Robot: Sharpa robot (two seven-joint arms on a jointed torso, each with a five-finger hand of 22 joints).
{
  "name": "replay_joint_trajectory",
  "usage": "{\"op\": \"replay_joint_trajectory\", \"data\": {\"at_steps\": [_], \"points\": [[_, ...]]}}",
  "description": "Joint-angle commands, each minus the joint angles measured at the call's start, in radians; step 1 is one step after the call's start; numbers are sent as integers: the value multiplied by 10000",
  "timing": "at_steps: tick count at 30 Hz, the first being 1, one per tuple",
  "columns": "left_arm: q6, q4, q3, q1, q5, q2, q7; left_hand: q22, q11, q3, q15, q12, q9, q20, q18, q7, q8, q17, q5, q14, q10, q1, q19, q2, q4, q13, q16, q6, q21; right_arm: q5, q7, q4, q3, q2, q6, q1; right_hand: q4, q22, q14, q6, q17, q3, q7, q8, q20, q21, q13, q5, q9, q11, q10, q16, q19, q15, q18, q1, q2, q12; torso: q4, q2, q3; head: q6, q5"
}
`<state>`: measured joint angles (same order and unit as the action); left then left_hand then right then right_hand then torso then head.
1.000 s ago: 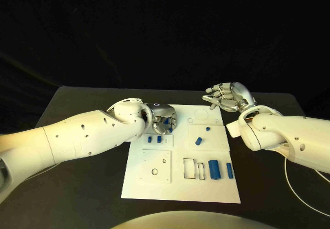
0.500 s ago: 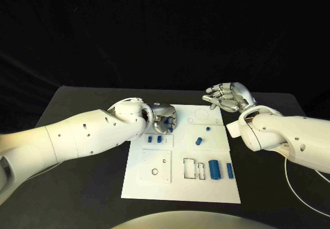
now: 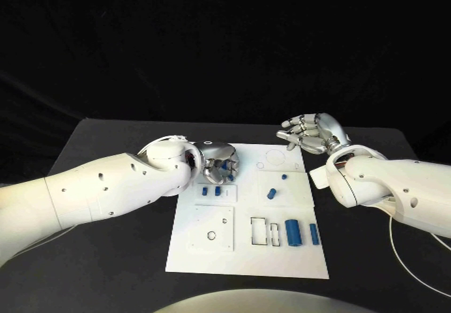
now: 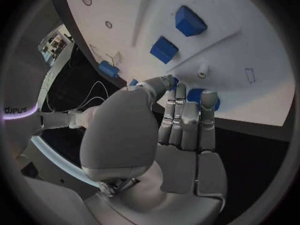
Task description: Assemble the parts on the task board
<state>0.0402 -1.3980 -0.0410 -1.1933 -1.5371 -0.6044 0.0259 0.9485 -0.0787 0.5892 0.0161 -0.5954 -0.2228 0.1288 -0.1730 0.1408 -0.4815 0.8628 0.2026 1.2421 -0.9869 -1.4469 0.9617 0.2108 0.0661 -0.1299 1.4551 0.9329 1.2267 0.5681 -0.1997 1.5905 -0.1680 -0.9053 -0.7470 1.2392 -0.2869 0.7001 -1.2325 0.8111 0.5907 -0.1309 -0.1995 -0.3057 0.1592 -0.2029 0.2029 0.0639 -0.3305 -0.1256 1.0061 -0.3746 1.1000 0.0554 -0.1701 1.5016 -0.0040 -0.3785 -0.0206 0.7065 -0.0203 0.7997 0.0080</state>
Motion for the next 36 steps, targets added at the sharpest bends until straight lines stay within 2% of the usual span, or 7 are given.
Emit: {"op": "replay_joint_trajectory", "data": {"at_steps": [1, 4, 7, 14, 22, 27, 36], "points": [[361, -382, 131, 2, 423, -304, 3, 32, 3, -8, 22, 72, -13, -20, 198, -2, 45, 26, -27, 100, -85, 61, 109, -19, -59, 16, 54, 82, 57, 40, -137, 11, 1, -12, 3, -4, 23, -11, -31, 14, -17, -64, -43, -45, 63, 32, -14, 9, 17, -49, 35, 62, -20, 44, -112, 47, 36, 52, -12, -13, -1, -23, -26], [529, -753, 280, 5, 602, -724, 33, 109, 2, -20, 24, 104, -17, -21, 217, -3, 64, 155, -30, 175, -111, 78, 189, 7, -64, 22, 81, 94, 102, 40, -141, 11, 1, -28, 7, -5, 25, -23, -28, 14, -20, -65, -44, -46, 65, 42, -30, 9, 18, -51, 34, 80, -22, 46, -112, 46, 38, 58, -8, -22, 5, -27, -30], [638, -1056, 384, 7, 762, -1099, 71, 149, 2, -33, 24, 138, -22, -22, 227, -4, 84, 200, -31, 212, -137, 100, 235, 30, -63, 28, 96, 106, 126, 40, -145, 9, 1, -39, 10, -8, 25, -23, -28, 14, -20, -65, -44, -46, 65, 42, -30, 9, 18, -51, 34, 80, -22, 46, -112, 46, 38, 58, -17, -19, 0, -27, -43], [424, -1343, 464, 7, 1008, -1623, 235, 174, 3, -60, 25, 202, -31, -22, 234, -12, 120, 198, -37, 237, -181, 150, 272, 75, -52, 39, 105, 133, 140, 40, -142, 1, 1, -52, 19, -18, 25, -23, -28, 14, -20, -65, -44, -46, 65, 42, -30, 9, 18, -51, 34, 80, -22, 46, -112, 46, 38, 58, -28, -16, -16, -20, -55], [199, -1166, 436, 24, 1010, -1762, 360, 145, 5, -75, 25, 233, -34, -22, 228, -17, 139, 160, -41, 227, -195, 174, 247, 95, -43, 45, 100, 140, 122, 40, -139, -8, 1, -49, 22, -37, 25, -23, -28, 14, -20, -65, -44, -46, 65, 42, -30, 9, 18, -51, 34, 80, -22, 46, -112, 46, 38, 58, -17, -3, -10, -7, -16], [169, -964, 389, 55, 945, -1688, 357, 145, 5, -75, 25, 233, -34, -22, 228, -17, 139, 160, -41, 227, -195, 174, 247, 95, -43, 45, 100, 140, 122, 40, -139, -10, 1, -44, 25, -49, 31, -53, -24, 21, -26, -65, -45, -54, 69, 63, -65, 10, 18, -52, 34, 120, -25, 51, -111, 50, 45, 70, 6, 3, -5, -5, 14], [119, -735, 305, 177, 949, -1470, 319, 152, 5, -78, 25, 251, -34, -22, 230, -19, 151, 157, -41, 227, -199, 178, 254, 105, -43, 48, 100, 137, 124, 40, -139, -6, 1, -38, 22, -56, 31, -53, -24, 21, -26, -65, -45, -54, 69, 63, -65, 10, 18, -52, 34, 120, -25, 51, -111, 50, 45, 70, 6, 6, 8, 18, 39]]}}
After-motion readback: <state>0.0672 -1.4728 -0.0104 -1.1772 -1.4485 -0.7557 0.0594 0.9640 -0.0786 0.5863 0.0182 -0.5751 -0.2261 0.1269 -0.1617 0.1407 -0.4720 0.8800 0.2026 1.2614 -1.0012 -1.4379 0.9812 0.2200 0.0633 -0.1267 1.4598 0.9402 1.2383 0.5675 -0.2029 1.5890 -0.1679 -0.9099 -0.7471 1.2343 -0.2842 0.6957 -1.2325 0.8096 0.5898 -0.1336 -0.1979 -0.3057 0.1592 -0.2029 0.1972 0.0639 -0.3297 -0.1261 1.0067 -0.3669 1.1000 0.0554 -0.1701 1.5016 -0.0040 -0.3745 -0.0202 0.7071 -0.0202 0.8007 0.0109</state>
